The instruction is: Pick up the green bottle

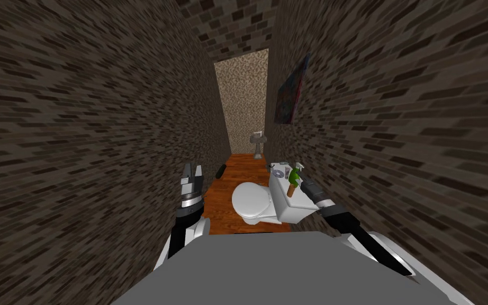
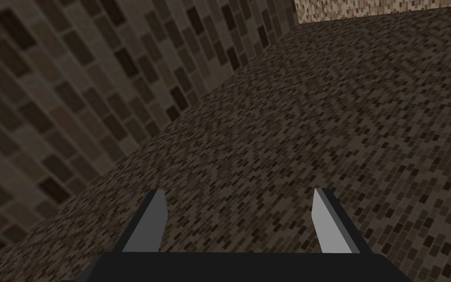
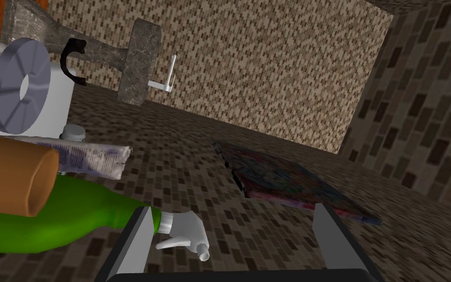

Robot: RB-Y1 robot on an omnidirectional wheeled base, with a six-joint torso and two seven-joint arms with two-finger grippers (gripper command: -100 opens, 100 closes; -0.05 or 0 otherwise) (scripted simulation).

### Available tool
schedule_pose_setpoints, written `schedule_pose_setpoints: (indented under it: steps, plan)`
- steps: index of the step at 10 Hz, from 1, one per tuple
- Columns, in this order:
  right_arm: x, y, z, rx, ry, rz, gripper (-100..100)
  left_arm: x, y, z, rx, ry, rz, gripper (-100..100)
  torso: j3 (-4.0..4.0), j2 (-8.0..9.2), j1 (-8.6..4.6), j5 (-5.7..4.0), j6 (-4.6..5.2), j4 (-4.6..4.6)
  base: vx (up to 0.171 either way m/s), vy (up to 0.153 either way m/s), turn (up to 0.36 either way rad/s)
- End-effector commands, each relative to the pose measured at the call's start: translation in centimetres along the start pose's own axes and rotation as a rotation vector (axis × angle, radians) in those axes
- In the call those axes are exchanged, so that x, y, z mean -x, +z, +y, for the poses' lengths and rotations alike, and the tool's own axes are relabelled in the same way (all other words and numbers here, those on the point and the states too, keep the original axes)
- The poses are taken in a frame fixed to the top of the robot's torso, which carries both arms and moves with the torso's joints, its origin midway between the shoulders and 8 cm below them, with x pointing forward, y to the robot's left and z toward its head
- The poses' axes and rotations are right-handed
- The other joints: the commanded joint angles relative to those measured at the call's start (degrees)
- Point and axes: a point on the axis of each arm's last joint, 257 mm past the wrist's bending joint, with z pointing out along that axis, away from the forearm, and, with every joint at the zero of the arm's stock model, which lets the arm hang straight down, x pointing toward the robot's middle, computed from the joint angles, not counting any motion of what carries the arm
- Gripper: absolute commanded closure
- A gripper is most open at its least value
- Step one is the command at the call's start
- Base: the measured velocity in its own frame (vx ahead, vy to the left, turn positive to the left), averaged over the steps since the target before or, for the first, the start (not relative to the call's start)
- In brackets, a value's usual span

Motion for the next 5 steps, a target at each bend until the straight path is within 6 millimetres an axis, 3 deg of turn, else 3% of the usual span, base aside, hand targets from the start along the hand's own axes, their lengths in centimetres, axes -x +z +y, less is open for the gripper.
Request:
schedule_pose_setpoints:
  steps: [1,2,3,5]
  plan:
    - [0.3,-0.3,-0.7,-0.025,-0.024,0.018,-100,0.0,0.0,0.0,0.0,0.0,0.0,0,0.0,0.0,0.0,0.0,0.0,0.0,0.002,0.024,0.033]
    - [0.7,-0.8,-2.0,-0.065,-0.052,0.035,-100,0.0,0.0,0.0,0.0,0.0,0.0,0,0.0,0.0,-0.02,0.0,0.01,0.0,0.002,0.03,0.059]
    - [0.7,-0.8,-2.0,-0.065,-0.056,0.04,-100,0.0,0.0,0.0,0.0,0.0,0.0,0,0.0,0.0,0.0,0.0,0.0,0.0,0.003,0.02,0.029]
    - [1.7,-2.0,-4.4,-0.148,-0.112,0.073,-100,0.0,0.0,0.0,0.0,0.0,0.0,0,-0.02,-0.03,-0.03,0.0,-0.01,0.0,0.006,0.029,0.088]
